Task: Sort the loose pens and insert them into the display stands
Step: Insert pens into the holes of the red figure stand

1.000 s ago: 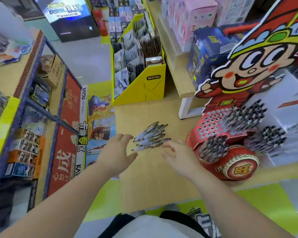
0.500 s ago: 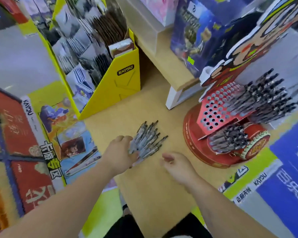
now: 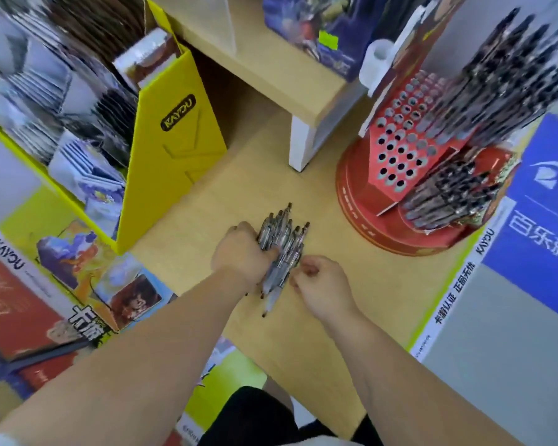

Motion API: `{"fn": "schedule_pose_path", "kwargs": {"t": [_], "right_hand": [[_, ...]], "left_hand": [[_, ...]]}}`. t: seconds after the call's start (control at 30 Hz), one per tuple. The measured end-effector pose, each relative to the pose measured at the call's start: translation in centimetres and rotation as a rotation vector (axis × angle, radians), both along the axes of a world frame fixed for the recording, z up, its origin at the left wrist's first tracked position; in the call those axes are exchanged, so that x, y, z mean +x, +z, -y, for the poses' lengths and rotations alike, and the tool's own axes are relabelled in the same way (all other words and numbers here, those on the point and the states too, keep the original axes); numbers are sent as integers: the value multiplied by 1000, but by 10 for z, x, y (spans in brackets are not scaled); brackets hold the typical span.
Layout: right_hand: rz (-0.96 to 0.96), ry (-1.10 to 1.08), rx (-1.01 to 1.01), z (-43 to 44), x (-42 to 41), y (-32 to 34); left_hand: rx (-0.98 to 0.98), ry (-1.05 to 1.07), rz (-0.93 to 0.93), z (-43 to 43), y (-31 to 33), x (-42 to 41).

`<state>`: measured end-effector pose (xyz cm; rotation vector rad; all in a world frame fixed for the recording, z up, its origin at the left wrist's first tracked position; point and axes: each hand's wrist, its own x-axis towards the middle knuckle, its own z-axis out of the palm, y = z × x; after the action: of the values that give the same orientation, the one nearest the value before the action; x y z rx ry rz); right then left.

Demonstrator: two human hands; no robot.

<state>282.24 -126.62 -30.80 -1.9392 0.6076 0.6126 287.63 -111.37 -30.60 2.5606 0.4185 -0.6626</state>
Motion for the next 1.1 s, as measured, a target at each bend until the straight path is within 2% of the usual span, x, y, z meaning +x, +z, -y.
{"fn": "schedule_pose_path", "kwargs": {"t": [0.2, 0.77, 1.1], "right_hand": [[102, -2, -51, -16, 4, -1], [161, -157, -10, -32, 10, -3], [21, -285, 314, -27, 6, 10]], "left_hand": [[-15, -86, -10, -5, 4, -5], [-388, 208, -24, 5, 7, -27], [-612, 251, -233, -4, 17, -28]]}}
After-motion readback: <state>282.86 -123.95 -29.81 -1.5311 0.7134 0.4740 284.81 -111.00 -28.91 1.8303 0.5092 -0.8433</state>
